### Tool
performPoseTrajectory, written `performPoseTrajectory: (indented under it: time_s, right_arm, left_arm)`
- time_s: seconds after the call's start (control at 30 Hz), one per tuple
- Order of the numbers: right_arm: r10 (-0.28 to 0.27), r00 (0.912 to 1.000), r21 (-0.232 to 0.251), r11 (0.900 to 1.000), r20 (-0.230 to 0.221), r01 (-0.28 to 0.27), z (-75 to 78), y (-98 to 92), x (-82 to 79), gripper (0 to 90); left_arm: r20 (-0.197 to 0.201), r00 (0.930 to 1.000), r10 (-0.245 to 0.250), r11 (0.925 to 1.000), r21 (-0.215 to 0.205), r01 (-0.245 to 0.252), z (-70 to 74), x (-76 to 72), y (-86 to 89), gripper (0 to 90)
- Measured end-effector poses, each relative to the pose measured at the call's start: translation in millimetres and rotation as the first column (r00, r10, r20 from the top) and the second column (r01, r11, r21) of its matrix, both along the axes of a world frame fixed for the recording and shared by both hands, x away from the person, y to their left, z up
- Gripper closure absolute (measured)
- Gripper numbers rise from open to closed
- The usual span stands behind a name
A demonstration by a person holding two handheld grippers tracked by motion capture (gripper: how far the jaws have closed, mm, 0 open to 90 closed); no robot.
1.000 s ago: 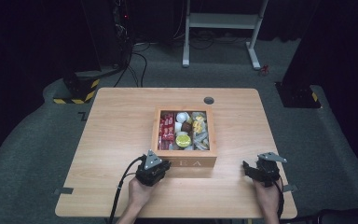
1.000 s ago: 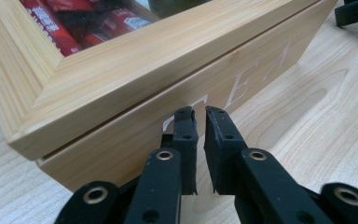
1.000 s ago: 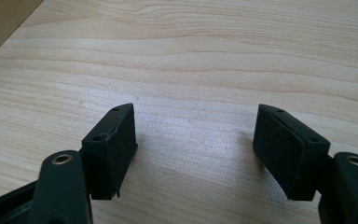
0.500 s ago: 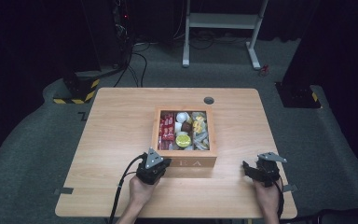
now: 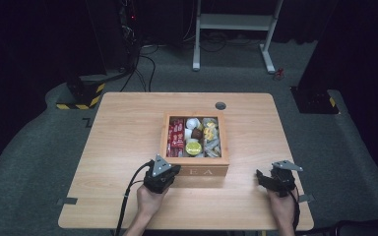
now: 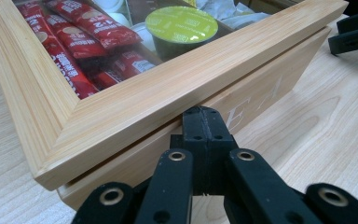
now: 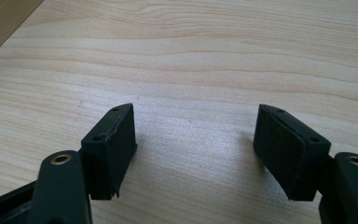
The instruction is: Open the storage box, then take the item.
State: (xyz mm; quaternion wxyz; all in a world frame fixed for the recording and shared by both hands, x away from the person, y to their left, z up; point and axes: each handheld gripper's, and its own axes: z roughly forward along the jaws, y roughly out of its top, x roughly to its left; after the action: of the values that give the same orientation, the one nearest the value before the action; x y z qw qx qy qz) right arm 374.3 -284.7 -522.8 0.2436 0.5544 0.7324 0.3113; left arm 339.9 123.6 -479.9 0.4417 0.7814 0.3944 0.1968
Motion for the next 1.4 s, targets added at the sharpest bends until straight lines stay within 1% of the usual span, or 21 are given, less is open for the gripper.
performPoseTrajectory:
  time_s: [0.13, 0.37, 0.47, 0.6, 0.73, 0.8, 0.9, 1.0, 1.13, 1.4]
  right_arm:
    - [0.0, 1.0, 0.0, 1.0, 0.0, 0.0, 0.0, 0.0, 0.0, 29.7]
    - [0.0, 1.0, 0.0, 1.0, 0.0, 0.0, 0.0, 0.0, 0.0, 29.7]
    - [0.0, 1.0, 0.0, 1.0, 0.0, 0.0, 0.0, -0.1, 0.0, 29.7]
    - [0.001, 1.0, 0.001, 1.0, 0.0, -0.001, 0.1, -0.1, 0.0, 29.7]
    - [0.001, 1.0, 0.001, 1.0, 0.0, -0.001, 0.1, -0.1, 0.0, 29.7]
    - [0.0, 1.0, 0.0, 1.0, 0.0, 0.0, 0.0, -0.1, 0.1, 29.7]
    - [0.001, 1.0, 0.001, 1.0, 0.0, -0.001, 0.1, -0.2, 0.1, 29.7]
    - [0.001, 1.0, 0.001, 1.0, 0.0, -0.001, 0.1, -0.1, 0.1, 29.7]
    - [0.001, 1.0, 0.001, 1.0, -0.001, -0.001, 0.1, -0.1, 0.1, 29.7]
    - [0.001, 1.0, 0.001, 1.0, -0.001, -0.001, 0.1, -0.1, 0.3, 29.7]
  left_arm:
    - [-0.001, 1.0, 0.001, 1.0, -0.003, -0.001, 1.4, 0.5, 0.2, 90.0]
    - [-0.006, 1.0, -0.003, 1.0, -0.009, 0.002, 9.2, 2.2, 0.9, 90.0]
    - [-0.017, 0.9999, 0.0, 0.9993, -0.038, -0.001, 12.0, 4.2, 2.3, 90.0]
    - [-0.016, 0.9999, -0.005, 0.9997, -0.024, 0.005, 13.7, 5.9, 1.8, 90.0]
    - [-0.021, 0.9998, -0.004, 0.9997, -0.026, 0.003, 16.2, 7.3, 1.0, 90.0]
    - [-0.021, 0.9998, -0.007, 0.9998, -0.017, 0.007, 19.7, 8.8, 0.6, 90.0]
    - [-0.026, 0.9996, -0.01, 0.9998, -0.018, 0.01, 22.5, 10.1, 0.5, 90.0]
    - [-0.022, 0.9996, -0.015, 0.9998, -0.013, 0.015, 26.1, 11.1, 0.5, 90.0]
    - [-0.024, 0.9995, -0.018, 0.9995, -0.028, 0.017, 31.1, 14.4, 0.2, 89.6]
    - [-0.027, 0.9993, -0.027, 0.9991, -0.033, 0.026, 36.2, 19.3, 0.6, 88.3]
